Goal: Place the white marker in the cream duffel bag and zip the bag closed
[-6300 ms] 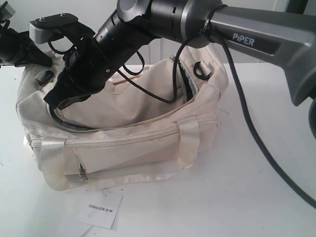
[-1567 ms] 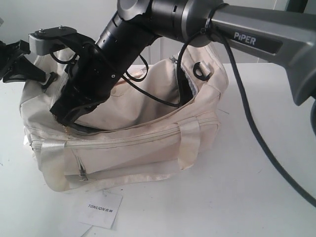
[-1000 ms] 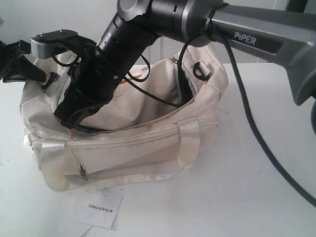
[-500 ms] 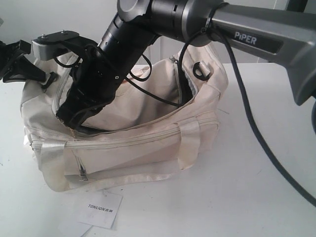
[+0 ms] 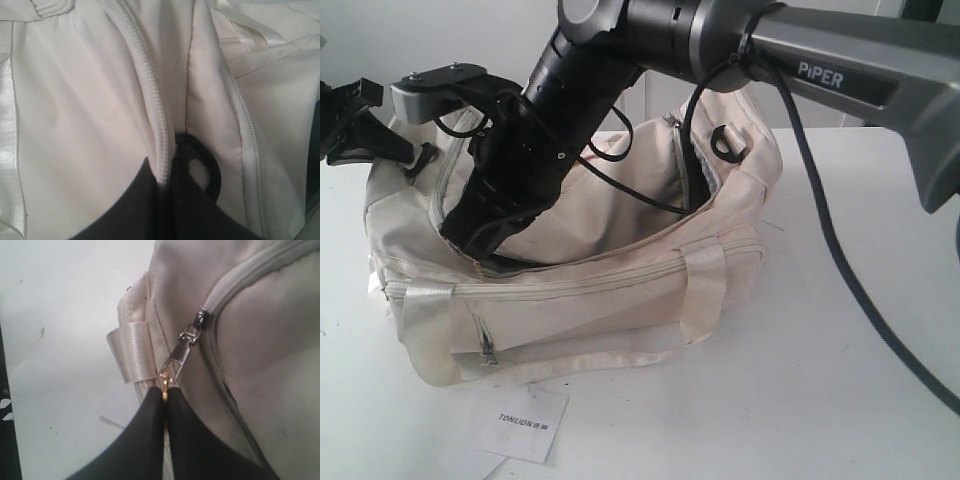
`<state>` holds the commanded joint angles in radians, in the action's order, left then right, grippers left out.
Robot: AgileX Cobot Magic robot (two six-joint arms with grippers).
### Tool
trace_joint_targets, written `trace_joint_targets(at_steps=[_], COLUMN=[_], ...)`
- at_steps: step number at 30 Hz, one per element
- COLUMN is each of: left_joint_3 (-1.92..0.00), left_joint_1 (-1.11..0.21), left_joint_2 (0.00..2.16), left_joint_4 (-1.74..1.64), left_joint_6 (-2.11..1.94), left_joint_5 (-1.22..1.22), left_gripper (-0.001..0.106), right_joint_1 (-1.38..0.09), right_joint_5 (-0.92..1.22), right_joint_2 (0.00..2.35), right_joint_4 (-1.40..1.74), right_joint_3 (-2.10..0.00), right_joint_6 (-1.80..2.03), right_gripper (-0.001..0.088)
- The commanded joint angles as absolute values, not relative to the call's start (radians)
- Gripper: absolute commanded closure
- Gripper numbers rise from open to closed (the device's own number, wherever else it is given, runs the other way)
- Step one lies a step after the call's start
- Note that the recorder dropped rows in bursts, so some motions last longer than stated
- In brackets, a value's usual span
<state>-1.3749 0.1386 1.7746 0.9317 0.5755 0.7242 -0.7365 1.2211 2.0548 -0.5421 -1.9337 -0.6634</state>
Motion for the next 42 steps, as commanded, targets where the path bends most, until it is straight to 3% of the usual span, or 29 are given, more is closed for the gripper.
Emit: trace_joint_targets(at_steps=[38, 40, 42], left_joint_3=[-1.375, -1.375, -1.375], left_joint_1=[0.139, 0.139, 0.139], left_joint_2=[1.775, 1.773, 1.763], left_joint_4=[0.933, 0.933, 0.93], left_joint_6=[0.555, 0.555, 0.555], left_joint_5=[0.682, 0.689, 0.691], left_gripper=[0.105, 0.099, 0.087], right_joint_1=[-0.736, -0.736, -0.736], right_joint_5=[1.221, 1.221, 1.221], right_joint_2=[2.05, 2.05, 2.05], right_joint_4=[-0.426, -0.426, -0.426], right_joint_3=[-1.934, -1.934, -1.934], right_joint_6=[-0.576, -0.576, -0.576], right_gripper=[0.0868, 0.0868, 0.0868])
